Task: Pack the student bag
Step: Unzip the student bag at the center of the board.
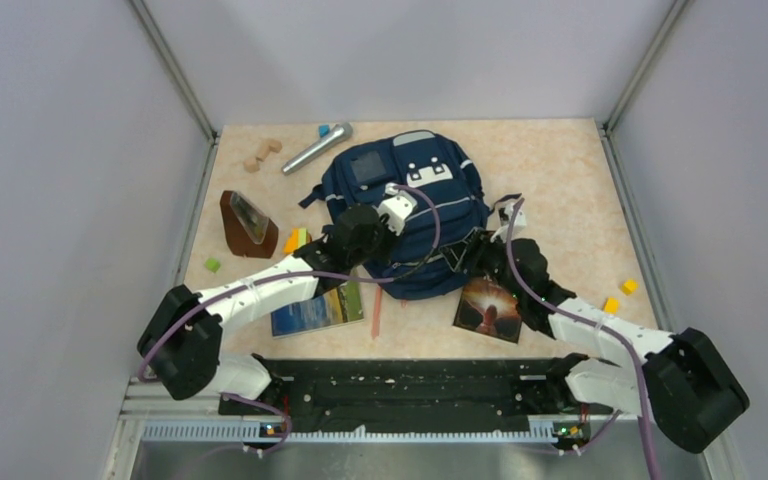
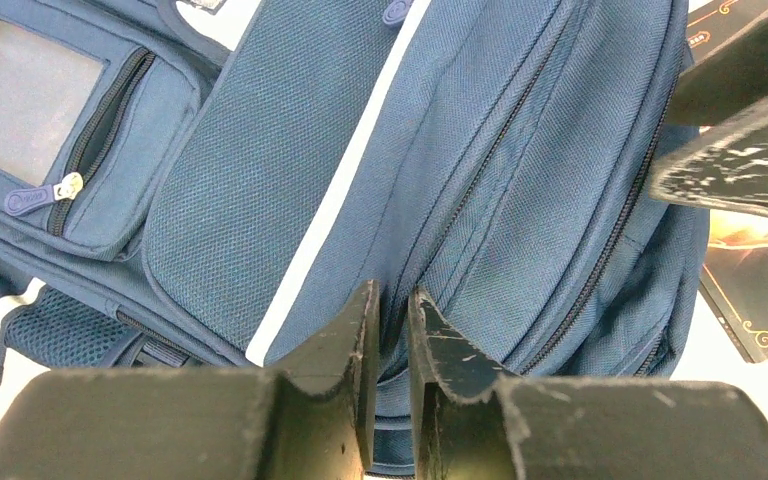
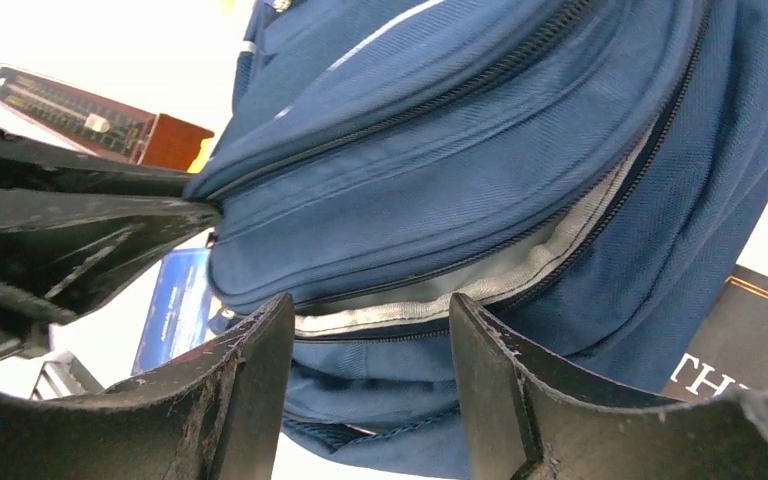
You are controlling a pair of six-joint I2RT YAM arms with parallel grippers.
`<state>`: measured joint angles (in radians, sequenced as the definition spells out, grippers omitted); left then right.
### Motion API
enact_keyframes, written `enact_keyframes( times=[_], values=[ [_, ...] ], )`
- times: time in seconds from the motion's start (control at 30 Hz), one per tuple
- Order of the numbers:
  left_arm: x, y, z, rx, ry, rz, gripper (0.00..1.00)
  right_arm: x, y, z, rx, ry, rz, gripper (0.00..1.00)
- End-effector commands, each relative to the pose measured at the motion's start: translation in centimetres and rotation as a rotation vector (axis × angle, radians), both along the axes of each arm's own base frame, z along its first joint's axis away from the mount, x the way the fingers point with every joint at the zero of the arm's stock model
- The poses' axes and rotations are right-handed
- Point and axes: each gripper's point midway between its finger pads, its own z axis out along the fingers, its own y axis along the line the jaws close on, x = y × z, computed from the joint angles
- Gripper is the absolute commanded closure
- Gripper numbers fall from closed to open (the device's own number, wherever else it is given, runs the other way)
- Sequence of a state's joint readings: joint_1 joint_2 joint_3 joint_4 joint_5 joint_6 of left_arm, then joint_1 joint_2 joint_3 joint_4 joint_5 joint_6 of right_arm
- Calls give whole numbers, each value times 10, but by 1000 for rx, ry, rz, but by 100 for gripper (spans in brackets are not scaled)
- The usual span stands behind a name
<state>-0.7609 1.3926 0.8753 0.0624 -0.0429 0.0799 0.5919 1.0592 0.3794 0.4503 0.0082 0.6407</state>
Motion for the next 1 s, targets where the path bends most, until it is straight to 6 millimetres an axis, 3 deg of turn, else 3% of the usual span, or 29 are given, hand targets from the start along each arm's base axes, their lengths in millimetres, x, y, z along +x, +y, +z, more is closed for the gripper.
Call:
enact_keyframes(
  times=[0.0, 0.27, 0.57, 0.83, 0.9, 0.97],
  values=[
    [10, -3, 53, -129, -131, 24, 80, 17, 6, 16, 105, -12, -17, 42],
    [-3, 6, 49, -162, -130, 24, 71, 33, 18, 31, 152, -46, 5, 40],
    [-36, 25, 26, -341, -18, 85, 37, 41, 18, 39, 154, -69, -10, 43],
    [-37, 31, -9, -329, 106, 133, 39, 47, 26, 38, 173, -68, 5, 57],
    [-35, 33, -14, -321, 126, 148, 53, 48, 27, 39, 177, -71, 9, 59],
    [-37, 31, -18, -322, 160, 133, 58, 48, 27, 40, 177, -72, 9, 59]
  ],
)
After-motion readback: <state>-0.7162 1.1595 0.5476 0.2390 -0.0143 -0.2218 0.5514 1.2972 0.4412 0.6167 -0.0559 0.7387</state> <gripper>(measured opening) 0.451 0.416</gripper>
